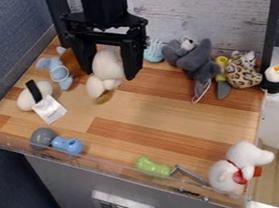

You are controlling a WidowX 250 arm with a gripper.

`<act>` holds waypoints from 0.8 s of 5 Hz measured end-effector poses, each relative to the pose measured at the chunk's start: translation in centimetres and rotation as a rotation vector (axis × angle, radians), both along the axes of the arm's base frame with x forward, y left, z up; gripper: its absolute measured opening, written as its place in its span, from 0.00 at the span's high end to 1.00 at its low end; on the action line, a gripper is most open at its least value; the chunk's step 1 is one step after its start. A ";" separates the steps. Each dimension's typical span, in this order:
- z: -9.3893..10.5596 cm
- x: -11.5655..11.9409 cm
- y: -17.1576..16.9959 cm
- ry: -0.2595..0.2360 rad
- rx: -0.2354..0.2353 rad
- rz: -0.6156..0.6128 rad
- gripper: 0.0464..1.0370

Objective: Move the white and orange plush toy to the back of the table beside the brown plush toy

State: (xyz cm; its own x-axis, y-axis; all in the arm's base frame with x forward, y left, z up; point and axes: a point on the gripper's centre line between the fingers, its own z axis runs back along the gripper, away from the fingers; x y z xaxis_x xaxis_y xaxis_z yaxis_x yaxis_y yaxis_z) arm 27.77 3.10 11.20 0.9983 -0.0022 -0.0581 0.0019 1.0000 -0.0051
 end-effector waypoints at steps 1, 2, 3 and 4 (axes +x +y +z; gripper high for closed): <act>-0.9 0.9 1.8 0.021 -0.015 -0.116 0.04; -1.2 3.5 4.8 0.019 -0.030 -0.300 0.04; -1.2 6.8 8.1 0.023 -0.042 -0.514 0.04; -1.4 9.7 10.6 0.016 -0.060 -0.750 0.04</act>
State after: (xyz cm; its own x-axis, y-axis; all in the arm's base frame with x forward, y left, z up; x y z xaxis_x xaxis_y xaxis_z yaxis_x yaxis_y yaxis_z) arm 37.49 13.67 9.80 0.7269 -0.6849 -0.0506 0.6819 0.7286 -0.0653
